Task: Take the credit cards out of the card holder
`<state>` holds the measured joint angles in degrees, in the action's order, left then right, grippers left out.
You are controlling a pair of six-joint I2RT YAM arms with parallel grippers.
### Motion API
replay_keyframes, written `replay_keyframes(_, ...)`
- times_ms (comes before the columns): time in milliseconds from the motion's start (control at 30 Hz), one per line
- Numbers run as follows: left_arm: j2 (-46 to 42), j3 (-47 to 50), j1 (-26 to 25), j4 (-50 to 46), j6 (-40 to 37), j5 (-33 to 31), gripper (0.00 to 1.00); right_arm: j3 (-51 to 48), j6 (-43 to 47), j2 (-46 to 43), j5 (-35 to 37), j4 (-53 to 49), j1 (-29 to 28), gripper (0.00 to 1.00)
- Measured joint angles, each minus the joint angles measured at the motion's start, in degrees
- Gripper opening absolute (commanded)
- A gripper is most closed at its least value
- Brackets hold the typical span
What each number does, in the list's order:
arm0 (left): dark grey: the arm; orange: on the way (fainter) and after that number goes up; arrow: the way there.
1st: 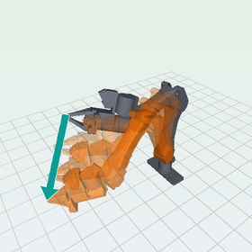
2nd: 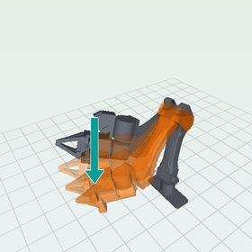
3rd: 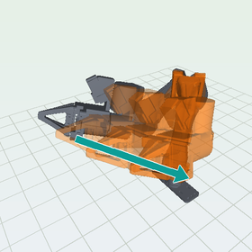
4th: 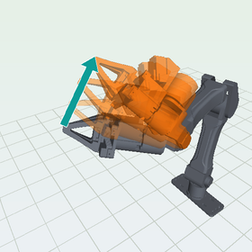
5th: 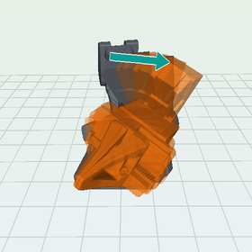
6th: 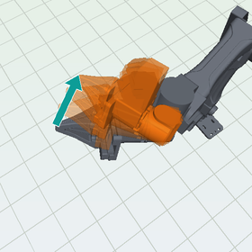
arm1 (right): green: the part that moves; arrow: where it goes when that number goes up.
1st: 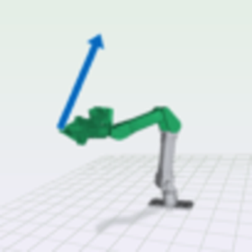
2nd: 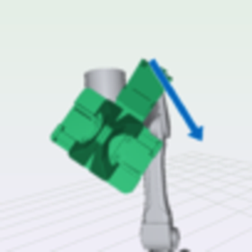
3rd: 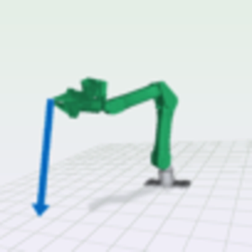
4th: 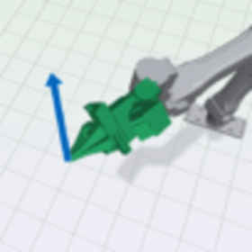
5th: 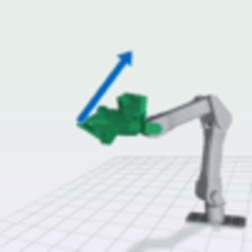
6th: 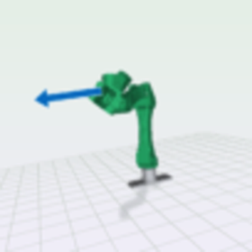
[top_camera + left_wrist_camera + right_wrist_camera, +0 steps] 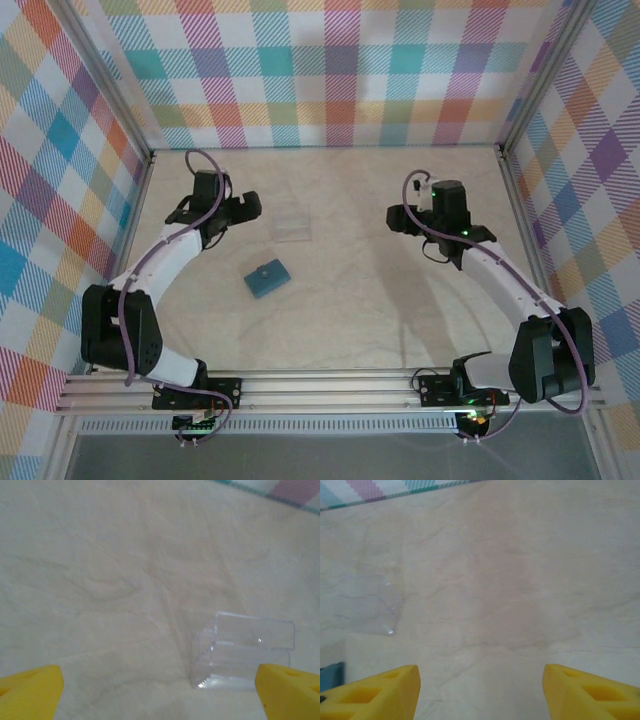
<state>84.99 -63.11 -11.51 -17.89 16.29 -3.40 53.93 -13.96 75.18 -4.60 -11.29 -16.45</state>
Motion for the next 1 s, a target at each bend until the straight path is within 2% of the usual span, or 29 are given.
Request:
replay_keyframes(167, 5.07, -3.52, -1.27, -4.76, 2.54, 3.89, 0.87, 0.92, -3.82, 1.57, 0.07, -3.93, -4.48, 0.66)
replay_keyframes(333, 12.46, -10.29, -1.66, -8.13, 4.33, 6.34, 0.63, 0.92, -5.75, 2.56, 0.79, -5.77, -6.88, 0.65)
replay_keyframes(667, 23.93, -23.10, -4.17, -13.62, 1.97, 7.26, 0.45, 0.92, -6.60, 3.06, 2.34, -6.43, -8.94, 0.67)
replay_keyframes(1000, 28.68, -25.22, -5.62, -16.17, 0.11, 6.69, 0.36, 0.92, -6.36, 5.18, 3.37, -7.13, -8.94, 0.69)
